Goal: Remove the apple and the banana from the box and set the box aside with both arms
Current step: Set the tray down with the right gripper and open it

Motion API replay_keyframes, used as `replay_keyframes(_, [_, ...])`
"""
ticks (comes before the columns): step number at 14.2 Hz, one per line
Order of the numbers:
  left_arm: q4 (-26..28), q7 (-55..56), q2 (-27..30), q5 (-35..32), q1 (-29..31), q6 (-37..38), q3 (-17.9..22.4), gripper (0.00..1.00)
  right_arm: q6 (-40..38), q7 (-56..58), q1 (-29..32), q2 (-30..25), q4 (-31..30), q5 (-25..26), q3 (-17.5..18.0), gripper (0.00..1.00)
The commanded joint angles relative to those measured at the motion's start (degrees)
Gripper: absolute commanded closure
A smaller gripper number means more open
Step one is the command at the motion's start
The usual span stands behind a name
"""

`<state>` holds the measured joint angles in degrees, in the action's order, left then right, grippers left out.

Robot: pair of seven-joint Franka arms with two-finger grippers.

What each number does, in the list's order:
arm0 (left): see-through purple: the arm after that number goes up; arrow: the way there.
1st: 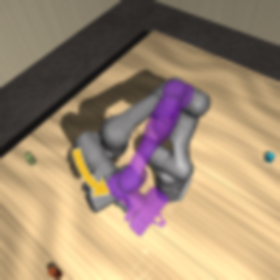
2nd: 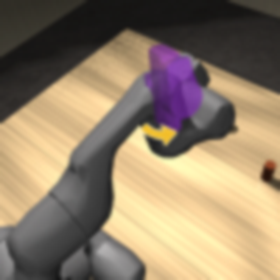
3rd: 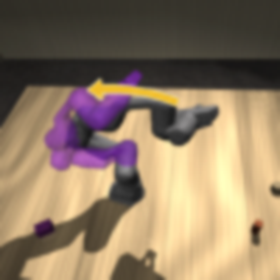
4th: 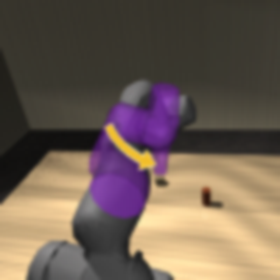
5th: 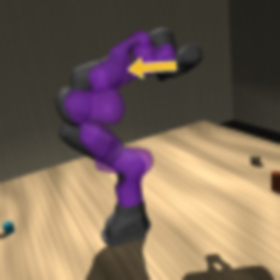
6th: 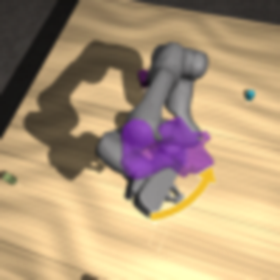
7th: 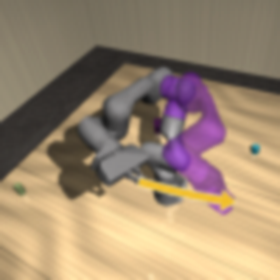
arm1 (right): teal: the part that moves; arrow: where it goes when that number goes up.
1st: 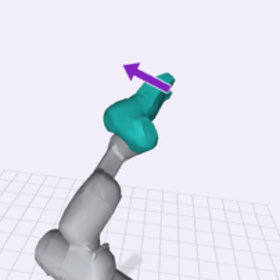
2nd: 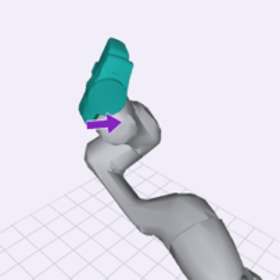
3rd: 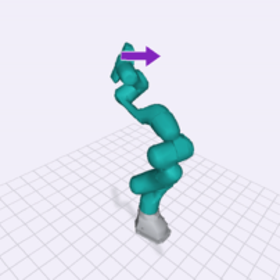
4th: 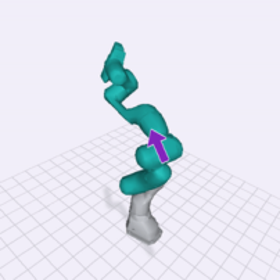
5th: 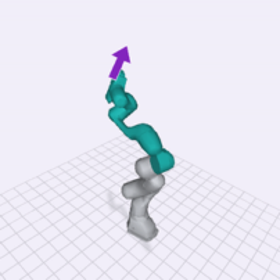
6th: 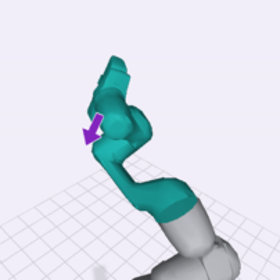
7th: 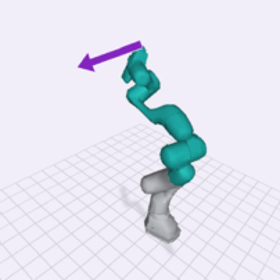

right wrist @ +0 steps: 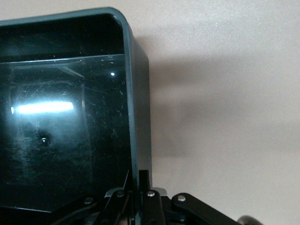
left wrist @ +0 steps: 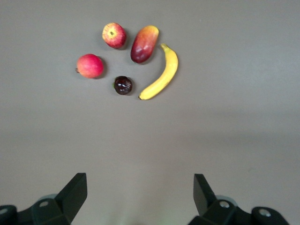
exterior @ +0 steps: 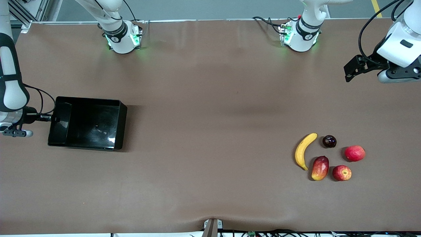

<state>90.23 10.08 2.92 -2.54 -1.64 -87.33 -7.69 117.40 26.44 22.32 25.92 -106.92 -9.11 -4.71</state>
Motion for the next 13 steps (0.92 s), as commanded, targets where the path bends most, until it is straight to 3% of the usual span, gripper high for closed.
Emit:
replay_keyframes(1, [2.41, -1.11, 2.27, 1.92, 0.41, 0.40, 0.31, 0.00, -2.08, 1.60, 1.50, 0.53, 0.49, -1.44, 1.37, 0.59])
replay_keyframes(2, [2.41, -1.20, 2.27, 1.92, 0.33, 0.23, 0.31, 0.00, -2.00, 1.60, 1.76, 1.06, 0.66, -1.44, 1.37, 0.10])
replay_keyframes(3, [2.49, -1.29, 2.27, 1.84, 0.41, 0.05, 0.31, 0.00, -2.00, 1.60, 1.76, 1.15, 0.93, -1.53, 1.37, 0.00])
replay_keyframes(6, [2.32, -2.25, 2.27, 1.92, 2.42, -0.12, 0.22, 0.00, -3.83, 1.60, 1.50, 0.89, 1.54, -1.44, 1.37, 0.00])
replay_keyframes(8, [2.41, -4.45, 2.27, 2.10, 2.96, -0.12, 0.31, 0.00, -12.14, 1.77, 1.67, 0.98, 7.31, -1.26, 1.37, 0.00])
replay_keyframes(13, [2.50, -4.45, 2.27, 2.27, 4.02, -0.30, 0.22, 0.00, -19.10, 3.09, 0.19, 1.07, 19.80, -0.83, 1.46, 0.00])
